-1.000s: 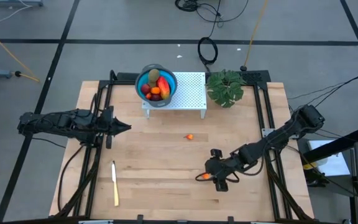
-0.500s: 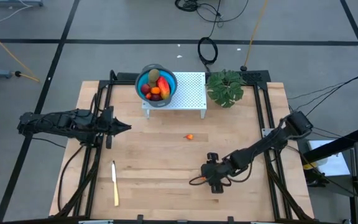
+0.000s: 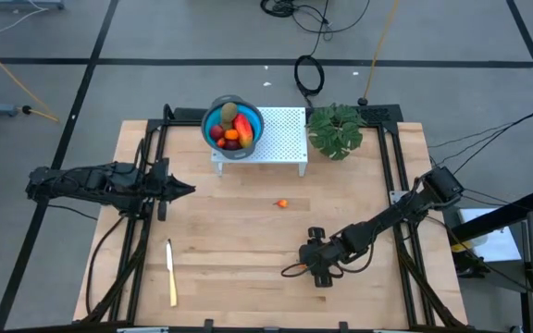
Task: Pick & Place Fruit
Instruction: Put the peach in the blue strainer bowl on the shelf
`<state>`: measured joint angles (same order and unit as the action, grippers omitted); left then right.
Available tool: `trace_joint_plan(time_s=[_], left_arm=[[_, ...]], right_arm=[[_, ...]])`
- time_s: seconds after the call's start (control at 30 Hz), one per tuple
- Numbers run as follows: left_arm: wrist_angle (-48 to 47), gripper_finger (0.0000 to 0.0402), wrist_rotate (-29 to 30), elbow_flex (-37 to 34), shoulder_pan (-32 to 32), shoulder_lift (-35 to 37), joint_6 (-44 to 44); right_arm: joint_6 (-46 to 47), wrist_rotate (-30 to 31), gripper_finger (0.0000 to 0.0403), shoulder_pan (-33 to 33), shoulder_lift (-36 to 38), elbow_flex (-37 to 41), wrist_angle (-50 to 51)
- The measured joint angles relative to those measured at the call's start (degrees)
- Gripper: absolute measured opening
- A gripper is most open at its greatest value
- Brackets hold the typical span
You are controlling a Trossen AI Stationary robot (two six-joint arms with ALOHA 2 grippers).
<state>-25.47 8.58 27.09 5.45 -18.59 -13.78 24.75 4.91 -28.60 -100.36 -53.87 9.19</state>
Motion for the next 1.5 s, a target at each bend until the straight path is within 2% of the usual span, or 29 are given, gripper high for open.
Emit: trace_joint_plan(time_s=[0.37,0.6,0.73,0.9,1.07,1.27,1.5], left_arm=[[0.01,0.0020,0.01,0.00,0.00,-0.01,-1.18],[0.10,0.0002,-0.02,0.00,-0.01,-0.15,-5.12],[2.02,0.0011,-0.19,0.00,0.00,-0.15,-6.51],[5.60,0.0023,-2.80,0.00,0.00,-0.15,-5.45],[8.58,0.0018,-4.09,0.00,0.00,-0.15,-4.49],[12.05,0.0002,-4.10,0.02,0.00,-1.54,-4.35],[21.87,0.0016,-4.09,0.02,0.00,-7.06,-1.91]], right_arm=[[-0.04,-0.15,0.0124,0.04,0.16,0.01,-0.64],[-0.47,-0.69,0.0120,1.20,5.40,0.04,-1.86],[-0.90,-0.51,0.0121,2.65,10.08,0.04,-3.31],[-6.22,-0.39,0.0116,5.10,15.44,0.04,-10.48],[-10.76,-0.46,0.0118,7.84,18.31,0.04,-21.46],[-15.75,-0.48,0.0117,10.72,19.21,0.04,-32.99],[-21.99,-0.48,0.0119,13.35,19.21,0.04,-41.93]])
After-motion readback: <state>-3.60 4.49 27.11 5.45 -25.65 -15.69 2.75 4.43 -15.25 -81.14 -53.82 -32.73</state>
